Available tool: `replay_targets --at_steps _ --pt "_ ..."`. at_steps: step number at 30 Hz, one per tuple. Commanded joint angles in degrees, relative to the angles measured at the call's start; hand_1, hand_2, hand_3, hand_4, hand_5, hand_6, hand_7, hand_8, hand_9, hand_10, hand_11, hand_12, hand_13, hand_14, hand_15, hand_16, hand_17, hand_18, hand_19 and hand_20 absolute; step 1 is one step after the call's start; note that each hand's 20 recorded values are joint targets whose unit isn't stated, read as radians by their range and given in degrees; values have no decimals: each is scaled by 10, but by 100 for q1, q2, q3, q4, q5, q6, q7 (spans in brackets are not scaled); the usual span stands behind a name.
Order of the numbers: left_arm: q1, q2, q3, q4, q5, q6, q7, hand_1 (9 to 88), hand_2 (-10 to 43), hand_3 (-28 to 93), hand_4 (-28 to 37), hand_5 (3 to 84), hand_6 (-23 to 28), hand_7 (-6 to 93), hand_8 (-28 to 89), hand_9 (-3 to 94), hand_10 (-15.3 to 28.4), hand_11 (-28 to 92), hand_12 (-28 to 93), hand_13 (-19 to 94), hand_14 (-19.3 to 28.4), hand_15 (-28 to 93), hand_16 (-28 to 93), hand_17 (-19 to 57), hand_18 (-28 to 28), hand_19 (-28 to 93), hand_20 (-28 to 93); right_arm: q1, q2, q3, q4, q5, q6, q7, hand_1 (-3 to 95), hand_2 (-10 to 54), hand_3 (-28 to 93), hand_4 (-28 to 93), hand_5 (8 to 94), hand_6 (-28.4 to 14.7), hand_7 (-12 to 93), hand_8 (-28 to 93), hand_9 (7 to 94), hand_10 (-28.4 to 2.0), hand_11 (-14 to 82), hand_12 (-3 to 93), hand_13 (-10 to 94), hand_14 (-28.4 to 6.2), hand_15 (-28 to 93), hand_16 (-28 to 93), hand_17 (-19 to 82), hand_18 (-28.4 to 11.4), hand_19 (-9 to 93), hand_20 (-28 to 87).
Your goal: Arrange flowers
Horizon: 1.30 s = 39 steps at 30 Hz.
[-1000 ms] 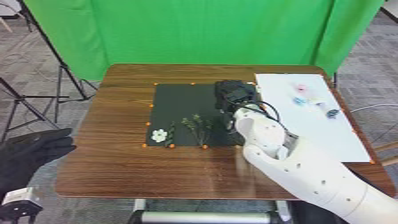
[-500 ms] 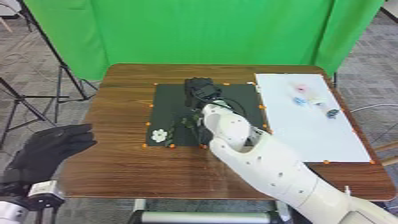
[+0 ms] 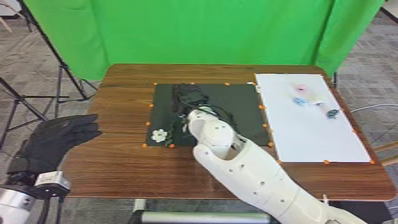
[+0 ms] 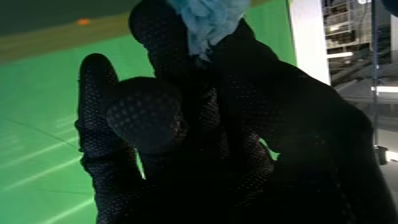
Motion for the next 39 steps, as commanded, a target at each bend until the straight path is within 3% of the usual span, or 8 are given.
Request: replay_targets --at_steps 1,4,5,13,26,39 --pt "-82 -4 10 41 3 -50 -47 281 55 784 -168 515 159 143 -83 417 233 391 109 297 284 623 -127 -85 229 599 186 -7 -115 11 68 1 7 144 538 -95 768 -283 718 -10 365 -20 852 -57 177 376 765 -45 685 268 254 -195 808 100" --pt "-105 4 27 45 4 -47 -62 281 55 783 -168 515 158 144 -83 416 233 392 109 297 284 623 -128 -85 229 599 186 18 -151 8 93 100 60 206 531 -95 760 -283 708 -13 360 -24 841 -61 166 366 755 -48 685 269 249 -194 805 103" --pt "-101 57 45 52 -27 -8 -14 281 55 783 -168 515 158 144 -83 416 233 392 109 297 284 624 -128 -85 229 599 186 44 -152 -9 92 168 85 250 530 -95 758 -283 708 -14 359 -24 839 -61 164 365 754 -49 685 268 249 -194 805 104" --pt "-143 38 58 66 -8 0 -43 281 55 784 -169 514 158 145 -83 417 234 393 109 296 284 624 -128 -85 229 599 186 25 -230 26 33 488 45 382 500 -95 737 -283 676 -19 333 -34 813 -68 137 340 737 -49 686 254 236 -190 800 108" --pt "-254 31 103 84 29 -43 -189 281 55 785 -169 513 159 146 -84 416 233 394 108 297 284 625 -128 -86 228 599 186 37 -331 54 -30 675 -28 446 446 -95 753 -283 657 -21 282 -37 744 -94 237 244 707 -58 705 230 220 -192 791 126" --pt "-258 29 127 98 28 -35 -192 281 55 784 -169 513 159 147 -85 416 232 396 108 297 284 625 -129 -86 228 599 186 39 -352 129 -12 725 -230 548 397 -95 806 -283 637 -31 261 -148 691 -125 296 172 672 -72 721 220 201 -201 782 146"
